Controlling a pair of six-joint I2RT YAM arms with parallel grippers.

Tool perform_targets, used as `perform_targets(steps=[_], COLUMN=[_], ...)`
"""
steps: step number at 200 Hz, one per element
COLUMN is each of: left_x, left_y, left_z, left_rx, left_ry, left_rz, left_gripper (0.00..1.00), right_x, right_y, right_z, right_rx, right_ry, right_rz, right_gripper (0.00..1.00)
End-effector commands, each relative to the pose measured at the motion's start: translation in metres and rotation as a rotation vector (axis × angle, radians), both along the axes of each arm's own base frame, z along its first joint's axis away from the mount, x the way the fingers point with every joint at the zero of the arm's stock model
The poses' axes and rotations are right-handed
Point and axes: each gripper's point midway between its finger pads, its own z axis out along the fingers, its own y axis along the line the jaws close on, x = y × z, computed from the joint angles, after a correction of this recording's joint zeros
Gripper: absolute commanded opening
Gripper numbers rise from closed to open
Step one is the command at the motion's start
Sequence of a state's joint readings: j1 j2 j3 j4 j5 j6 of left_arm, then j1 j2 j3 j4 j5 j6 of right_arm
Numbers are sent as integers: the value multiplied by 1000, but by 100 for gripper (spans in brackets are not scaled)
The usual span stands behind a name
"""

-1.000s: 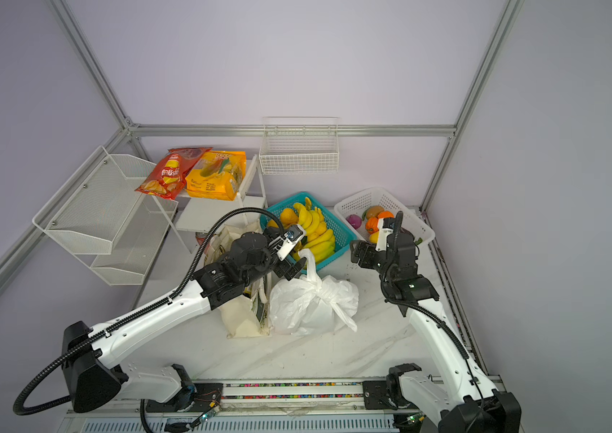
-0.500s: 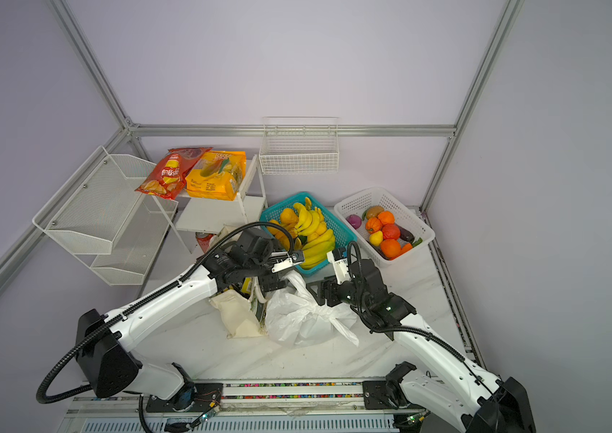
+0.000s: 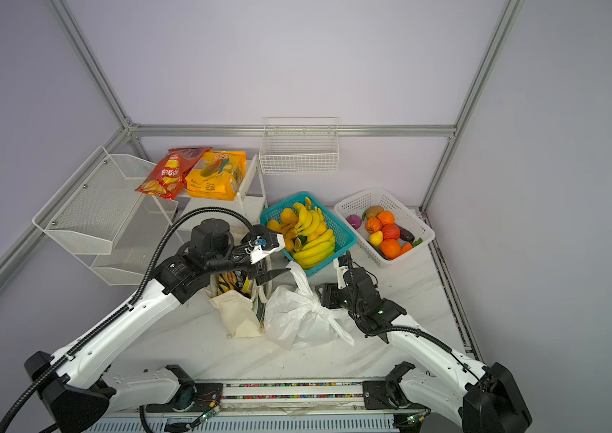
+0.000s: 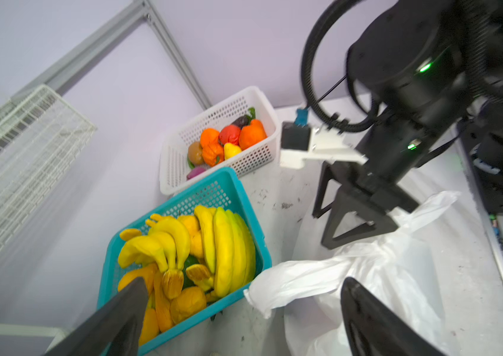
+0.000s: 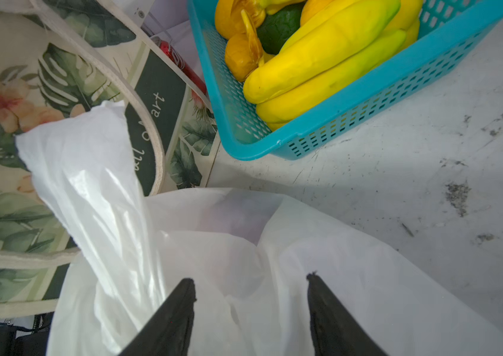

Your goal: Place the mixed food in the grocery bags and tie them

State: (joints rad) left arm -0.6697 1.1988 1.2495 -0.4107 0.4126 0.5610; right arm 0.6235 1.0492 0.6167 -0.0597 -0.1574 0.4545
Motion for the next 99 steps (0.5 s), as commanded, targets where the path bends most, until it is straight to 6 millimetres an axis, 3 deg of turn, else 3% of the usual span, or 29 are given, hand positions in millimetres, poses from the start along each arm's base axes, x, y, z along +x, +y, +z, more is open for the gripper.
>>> perform_targets(steps=[1, 14, 33, 68, 72, 99], left_x=[-37, -35, -33, -20, -15, -14], left_y=[-25, -27, -37, -67, -72, -82], left_z=[-43, -70, -94, -116, -133, -169], left_rx=[85, 168, 234, 291, 326, 409], left_ry=[17, 33, 47, 14, 36, 96], left_rz=[-102, -71, -65, -57, -58, -93], left_gripper=[96, 97, 99, 100, 100, 100], right_x=[13, 17, 27, 52, 54, 61], right_y=[-2, -5, -17, -75, -82, -105], right_z=[27, 41, 60, 95, 97, 104], right_rx=[10, 45, 115, 168, 164, 146], right_ry=[-75, -97, -106, -171, -177, -211], right_rz=[-32, -30, -36, -167, -187, -241], right_gripper=[60, 60, 61, 62, 62, 62])
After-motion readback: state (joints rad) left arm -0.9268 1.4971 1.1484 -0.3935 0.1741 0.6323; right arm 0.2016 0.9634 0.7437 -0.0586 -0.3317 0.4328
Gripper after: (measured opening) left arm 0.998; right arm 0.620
